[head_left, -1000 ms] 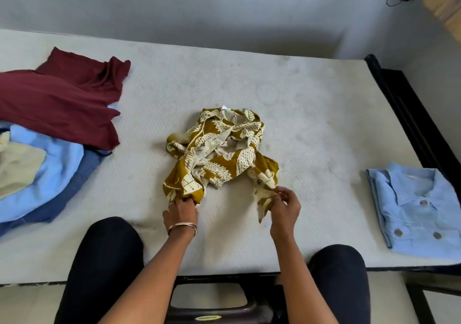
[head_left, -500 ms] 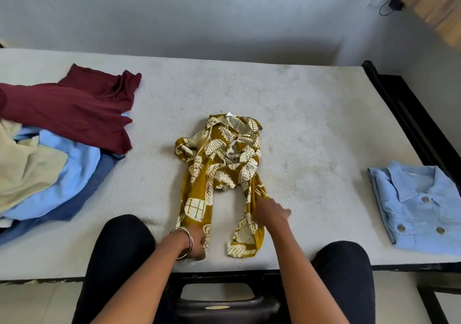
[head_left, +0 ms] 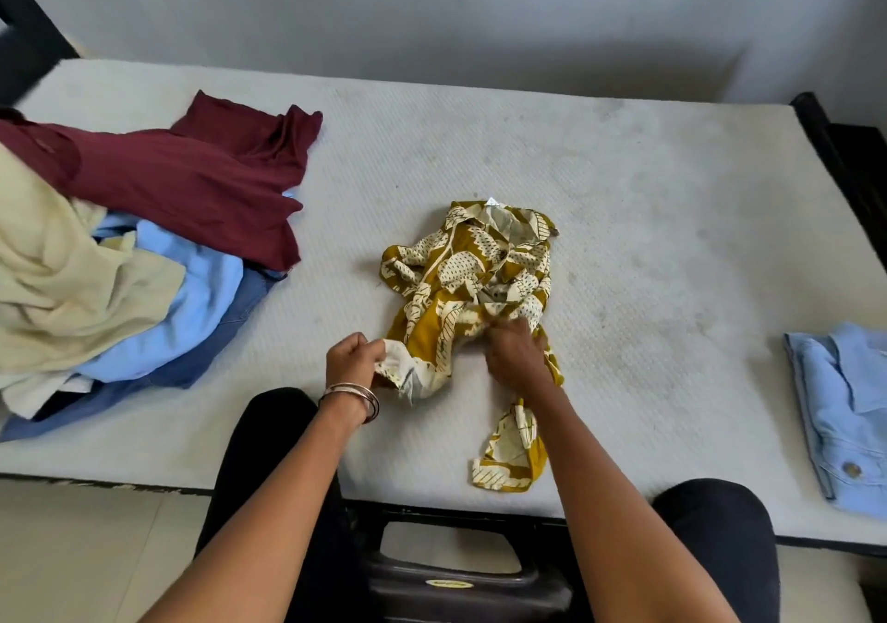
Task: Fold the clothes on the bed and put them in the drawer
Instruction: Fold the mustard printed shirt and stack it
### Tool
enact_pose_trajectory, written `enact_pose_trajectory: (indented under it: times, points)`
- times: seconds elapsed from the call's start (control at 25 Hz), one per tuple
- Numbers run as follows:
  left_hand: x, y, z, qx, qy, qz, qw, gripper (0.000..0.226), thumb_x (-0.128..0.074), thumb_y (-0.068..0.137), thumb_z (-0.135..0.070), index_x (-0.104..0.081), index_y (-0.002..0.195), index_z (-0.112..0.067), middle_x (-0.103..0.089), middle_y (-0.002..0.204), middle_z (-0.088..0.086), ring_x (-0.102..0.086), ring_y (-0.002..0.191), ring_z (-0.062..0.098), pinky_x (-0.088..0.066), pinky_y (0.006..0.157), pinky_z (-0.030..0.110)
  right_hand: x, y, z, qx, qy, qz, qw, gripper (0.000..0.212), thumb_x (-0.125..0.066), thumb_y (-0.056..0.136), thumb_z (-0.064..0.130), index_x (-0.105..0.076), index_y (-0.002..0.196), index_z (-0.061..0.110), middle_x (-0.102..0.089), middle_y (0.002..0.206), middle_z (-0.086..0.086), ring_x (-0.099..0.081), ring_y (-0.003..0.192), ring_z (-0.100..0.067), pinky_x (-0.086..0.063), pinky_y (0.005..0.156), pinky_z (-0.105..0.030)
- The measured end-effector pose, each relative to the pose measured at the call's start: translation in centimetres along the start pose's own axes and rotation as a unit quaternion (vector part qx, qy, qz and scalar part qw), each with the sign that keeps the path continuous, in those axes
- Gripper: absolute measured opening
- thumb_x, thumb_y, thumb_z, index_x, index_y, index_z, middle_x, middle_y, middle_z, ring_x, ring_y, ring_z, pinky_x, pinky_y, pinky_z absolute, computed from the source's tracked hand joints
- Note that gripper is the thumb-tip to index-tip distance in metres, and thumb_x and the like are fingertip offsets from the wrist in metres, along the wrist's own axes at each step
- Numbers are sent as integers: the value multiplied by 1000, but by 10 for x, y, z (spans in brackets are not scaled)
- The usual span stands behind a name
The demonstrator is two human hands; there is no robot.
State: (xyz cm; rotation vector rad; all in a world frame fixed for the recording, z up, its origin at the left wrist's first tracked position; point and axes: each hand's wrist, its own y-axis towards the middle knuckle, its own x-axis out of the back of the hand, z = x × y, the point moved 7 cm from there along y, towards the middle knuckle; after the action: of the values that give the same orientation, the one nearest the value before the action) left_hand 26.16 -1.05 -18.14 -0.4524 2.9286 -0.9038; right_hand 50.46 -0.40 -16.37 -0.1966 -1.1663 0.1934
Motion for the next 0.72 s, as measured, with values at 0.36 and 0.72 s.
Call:
enact_pose_trajectory:
  times: [0.36,0.72]
  points:
    - [-17,-29,42,21,196,89,976,25,-67,58,-14,-71,78,-27,-72,92,6,-69,83,29,-59,75,46,23,-106,-96,-300,304,-270,863,23,-59,89,-2,-73,105,5,-73,102,-12,-66,93,-23,-50,82,-28]
    - [-33,-67,74,-48,642,199,739,41,-76,72,-48,-61,101,-24,-61,111,0,-60,98,23,-50,83,32,-43,-148,-89,-430,257,-169,849,28,-56,91,6,-61,119,10,-65,116,-14,-59,107,-32,-49,83,-37]
